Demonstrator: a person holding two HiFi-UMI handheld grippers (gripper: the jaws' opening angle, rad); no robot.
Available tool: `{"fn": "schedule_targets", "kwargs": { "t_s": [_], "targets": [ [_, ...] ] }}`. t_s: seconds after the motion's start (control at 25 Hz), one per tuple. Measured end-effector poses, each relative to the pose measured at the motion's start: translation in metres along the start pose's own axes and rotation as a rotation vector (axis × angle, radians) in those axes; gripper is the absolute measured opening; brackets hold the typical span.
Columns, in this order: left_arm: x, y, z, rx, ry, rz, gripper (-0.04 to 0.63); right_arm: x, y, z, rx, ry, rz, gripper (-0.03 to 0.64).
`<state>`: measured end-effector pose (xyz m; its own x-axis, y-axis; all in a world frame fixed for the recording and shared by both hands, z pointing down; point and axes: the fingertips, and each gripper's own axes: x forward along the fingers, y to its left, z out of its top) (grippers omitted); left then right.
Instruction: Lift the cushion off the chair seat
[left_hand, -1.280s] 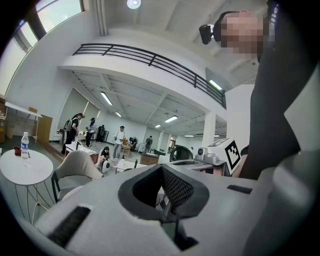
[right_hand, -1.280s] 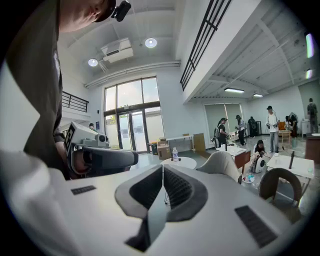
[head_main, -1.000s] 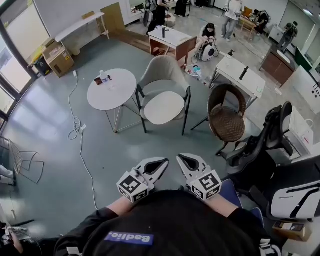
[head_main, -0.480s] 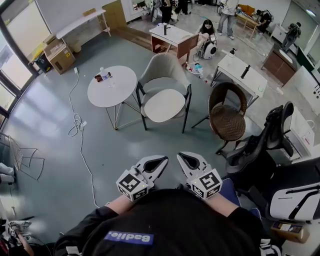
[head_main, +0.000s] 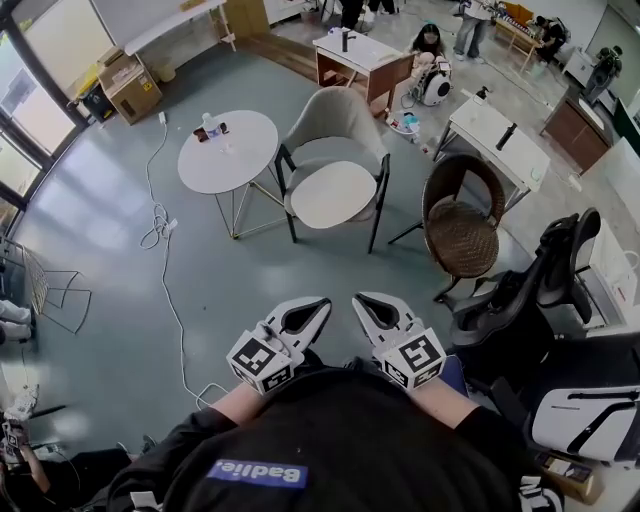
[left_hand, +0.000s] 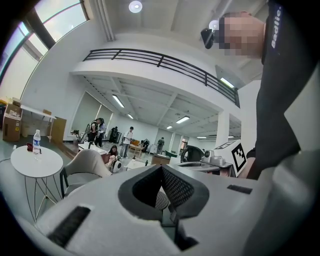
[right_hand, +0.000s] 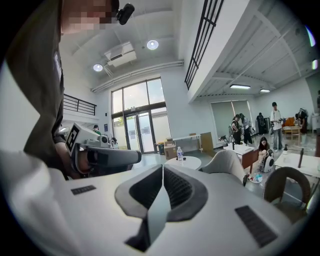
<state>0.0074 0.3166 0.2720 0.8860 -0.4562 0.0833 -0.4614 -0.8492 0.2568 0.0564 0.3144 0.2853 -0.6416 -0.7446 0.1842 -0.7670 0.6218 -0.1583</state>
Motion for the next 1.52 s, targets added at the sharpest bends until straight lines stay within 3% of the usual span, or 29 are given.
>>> {"fn": "schedule_targets", "kwargs": {
  "t_s": [0.48,1.2,1.36,1.52],
  "targets": [
    [0.041,0.051,0.005,-0.024,-0.015,0.002,0.015,0.032,-0.05,-0.002,0.007,0.032,-0.025,0.029],
    [0.089,0.221,0.055,-0.019,-0.008,-0.115,0.015,0.18,-0.135,0.042,-0.001,0.05,-0.163,0.029],
    [0.099,0.248,0.056,-0.047,-0.012,-0.101,0.015,0.202,-0.15,0.047,0.004,0.041,-0.164,0.029],
    [0.111,0.264,0.046,-0.091,-0.003,-0.057,0.015,0.216,-0.162,0.043,0.005,0.047,-0.11,0.029]
  ]
}}
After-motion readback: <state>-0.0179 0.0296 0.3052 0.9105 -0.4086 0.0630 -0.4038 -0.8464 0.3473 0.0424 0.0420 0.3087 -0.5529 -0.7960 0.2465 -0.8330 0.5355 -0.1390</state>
